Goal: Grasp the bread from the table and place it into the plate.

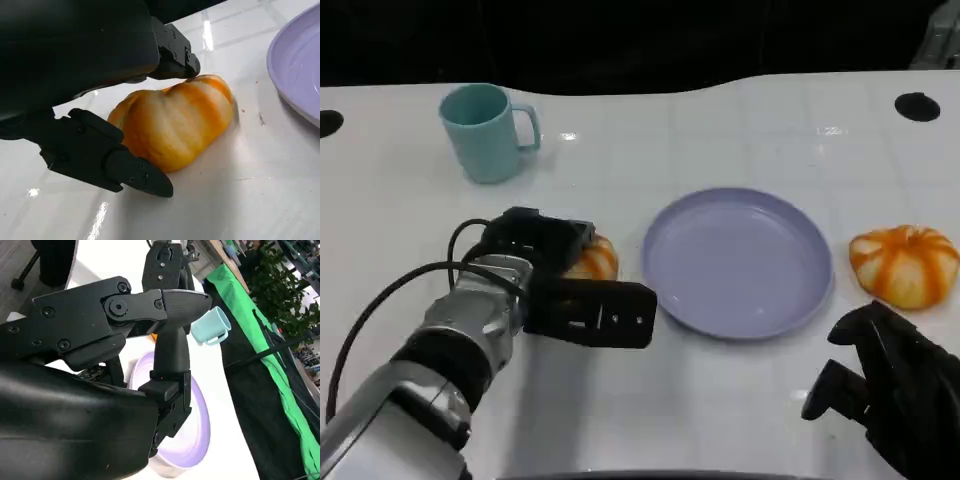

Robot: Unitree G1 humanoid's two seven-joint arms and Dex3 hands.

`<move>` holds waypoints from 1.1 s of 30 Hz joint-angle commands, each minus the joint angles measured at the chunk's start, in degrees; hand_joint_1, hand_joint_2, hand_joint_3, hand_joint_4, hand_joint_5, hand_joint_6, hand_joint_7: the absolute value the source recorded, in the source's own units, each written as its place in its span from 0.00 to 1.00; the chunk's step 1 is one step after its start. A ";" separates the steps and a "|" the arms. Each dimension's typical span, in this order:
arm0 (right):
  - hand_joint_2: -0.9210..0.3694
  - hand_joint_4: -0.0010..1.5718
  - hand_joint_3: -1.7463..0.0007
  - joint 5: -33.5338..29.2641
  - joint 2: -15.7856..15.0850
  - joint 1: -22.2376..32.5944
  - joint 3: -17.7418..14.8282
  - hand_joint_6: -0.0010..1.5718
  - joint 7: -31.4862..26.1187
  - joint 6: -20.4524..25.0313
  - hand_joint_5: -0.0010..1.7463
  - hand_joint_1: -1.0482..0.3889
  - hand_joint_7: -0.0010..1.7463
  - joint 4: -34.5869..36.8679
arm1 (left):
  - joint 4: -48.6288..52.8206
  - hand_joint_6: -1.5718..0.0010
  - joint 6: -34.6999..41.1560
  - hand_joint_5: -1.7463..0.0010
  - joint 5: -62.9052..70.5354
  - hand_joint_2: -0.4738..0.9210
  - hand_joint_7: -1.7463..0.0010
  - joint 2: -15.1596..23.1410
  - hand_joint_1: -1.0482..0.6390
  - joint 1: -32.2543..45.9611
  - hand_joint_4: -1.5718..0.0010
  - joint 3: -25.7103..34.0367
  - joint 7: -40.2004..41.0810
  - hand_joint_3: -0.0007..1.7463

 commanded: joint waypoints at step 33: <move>0.00 0.39 0.85 1.01 -1.15 0.97 -1.25 0.29 0.63 0.30 1.00 0.36 0.95 -0.98 | 8.37 0.63 -7.39 0.00 -8.14 1.00 0.14 -0.29 0.50 -1.40 0.51 2.23 19.79 0.17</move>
